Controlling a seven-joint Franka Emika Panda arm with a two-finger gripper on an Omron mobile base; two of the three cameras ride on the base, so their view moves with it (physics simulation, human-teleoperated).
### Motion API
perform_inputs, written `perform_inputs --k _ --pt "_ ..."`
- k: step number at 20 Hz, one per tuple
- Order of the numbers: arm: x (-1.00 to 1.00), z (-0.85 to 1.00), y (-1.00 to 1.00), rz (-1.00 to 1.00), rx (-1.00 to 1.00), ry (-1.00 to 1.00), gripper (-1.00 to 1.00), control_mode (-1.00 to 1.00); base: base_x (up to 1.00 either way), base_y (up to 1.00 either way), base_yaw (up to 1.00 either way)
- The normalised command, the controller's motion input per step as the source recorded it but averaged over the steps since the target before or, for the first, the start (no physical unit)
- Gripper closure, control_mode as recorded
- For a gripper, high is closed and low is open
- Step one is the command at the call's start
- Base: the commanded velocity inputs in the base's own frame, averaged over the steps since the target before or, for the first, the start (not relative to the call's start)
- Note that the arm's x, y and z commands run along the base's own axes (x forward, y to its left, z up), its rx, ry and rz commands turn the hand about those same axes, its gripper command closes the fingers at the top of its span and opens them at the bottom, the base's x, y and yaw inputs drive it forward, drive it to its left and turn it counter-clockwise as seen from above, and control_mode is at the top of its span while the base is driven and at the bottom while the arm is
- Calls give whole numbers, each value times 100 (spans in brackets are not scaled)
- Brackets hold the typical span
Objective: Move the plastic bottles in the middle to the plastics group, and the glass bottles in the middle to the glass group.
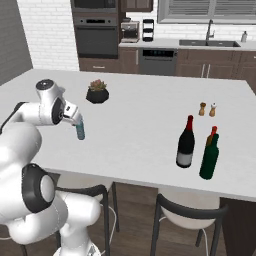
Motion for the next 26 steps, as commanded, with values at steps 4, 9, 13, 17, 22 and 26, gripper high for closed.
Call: perform_inputs --k 4,9,13,17,22,26 --pt "54 -5 -23 1 0 0 -100 -100 0 0 0" --pt "62 0 0 13 0 2 -100 -100 0 0 0" --pt "46 -3 15 14 0 9 -100 -100 0 0 0" --pt "43 -21 22 11 0 14 -100 -100 0 0 0" --pt "28 -21 22 6 -2 8 -100 -100 0 0 0" --pt "26 -16 4 1 -4 0 -100 -100 0 0 0"
